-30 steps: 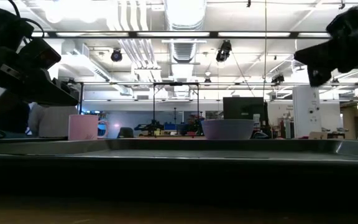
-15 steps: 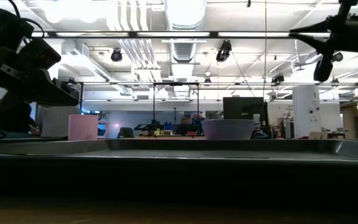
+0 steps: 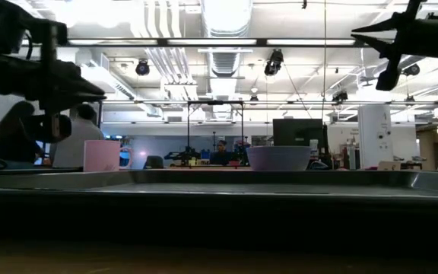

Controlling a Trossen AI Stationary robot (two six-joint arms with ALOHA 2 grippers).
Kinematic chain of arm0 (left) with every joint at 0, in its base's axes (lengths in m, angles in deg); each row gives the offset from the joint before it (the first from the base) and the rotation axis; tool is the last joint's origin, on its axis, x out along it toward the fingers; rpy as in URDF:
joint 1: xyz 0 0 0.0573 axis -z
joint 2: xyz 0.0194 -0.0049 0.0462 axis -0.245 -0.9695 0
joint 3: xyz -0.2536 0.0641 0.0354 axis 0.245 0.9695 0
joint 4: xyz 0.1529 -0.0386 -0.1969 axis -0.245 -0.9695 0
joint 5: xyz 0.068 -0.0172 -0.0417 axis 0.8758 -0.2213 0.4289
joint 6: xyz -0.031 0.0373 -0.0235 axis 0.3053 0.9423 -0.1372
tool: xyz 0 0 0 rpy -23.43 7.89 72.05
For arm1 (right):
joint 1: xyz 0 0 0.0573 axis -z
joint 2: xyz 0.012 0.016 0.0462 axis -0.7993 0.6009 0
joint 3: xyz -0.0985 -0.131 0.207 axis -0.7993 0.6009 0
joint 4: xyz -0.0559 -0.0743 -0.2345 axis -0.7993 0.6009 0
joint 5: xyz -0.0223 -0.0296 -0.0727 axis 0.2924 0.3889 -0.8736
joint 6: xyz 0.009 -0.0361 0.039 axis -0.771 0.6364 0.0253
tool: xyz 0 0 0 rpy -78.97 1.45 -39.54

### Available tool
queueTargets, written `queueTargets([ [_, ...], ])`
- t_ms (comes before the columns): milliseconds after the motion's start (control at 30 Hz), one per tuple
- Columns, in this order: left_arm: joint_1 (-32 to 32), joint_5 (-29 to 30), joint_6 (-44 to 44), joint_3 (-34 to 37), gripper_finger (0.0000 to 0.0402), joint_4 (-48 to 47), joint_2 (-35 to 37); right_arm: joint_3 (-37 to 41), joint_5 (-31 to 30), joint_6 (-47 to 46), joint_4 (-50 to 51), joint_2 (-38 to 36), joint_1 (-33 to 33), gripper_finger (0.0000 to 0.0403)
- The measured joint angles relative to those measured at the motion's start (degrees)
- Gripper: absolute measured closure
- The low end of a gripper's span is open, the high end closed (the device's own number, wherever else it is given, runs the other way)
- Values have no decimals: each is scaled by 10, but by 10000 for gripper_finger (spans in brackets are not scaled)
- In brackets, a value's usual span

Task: Set up tray
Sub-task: Put the pink plate on the black tray

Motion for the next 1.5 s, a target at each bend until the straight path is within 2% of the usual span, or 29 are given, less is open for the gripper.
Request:
queueTargets([
  [67,0,26,-15,-1,401,7,-2,0,-2,52,-30,34,0,385],
  [133,0,44,-10,-6,401,6,-2,0,-20,64,-54,67,0,385],
  [267,0,62,-47,-24,401,28,-2,-16,-96,-43,-73,116,0,385],
  [333,0,80,-47,-38,401,51,-2,-26,-136,-65,-72,133,1,385],
  [500,0,116,-15,-78,401,53,-3,-57,-231,34,-66,178,5,385],
  [633,0,117,27,-101,401,53,-14,-86,-294,50,-60,201,5,385],
  [833,0,117,31,-118,401,52,-32,-120,-299,110,-59,223,5,385],
  [933,0,117,31,-124,402,53,-39,-136,-297,110,-58,226,5,385],
  [1167,0,120,39,-123,402,53,-40,-174,-230,114,-44,237,8,385],
  [1333,0,149,68,-133,401,51,-46,-204,-190,77,65,258,9,380],
  [1500,-1,160,89,-158,383,19,-49,-262,-187,4,253,285,9,341],
])
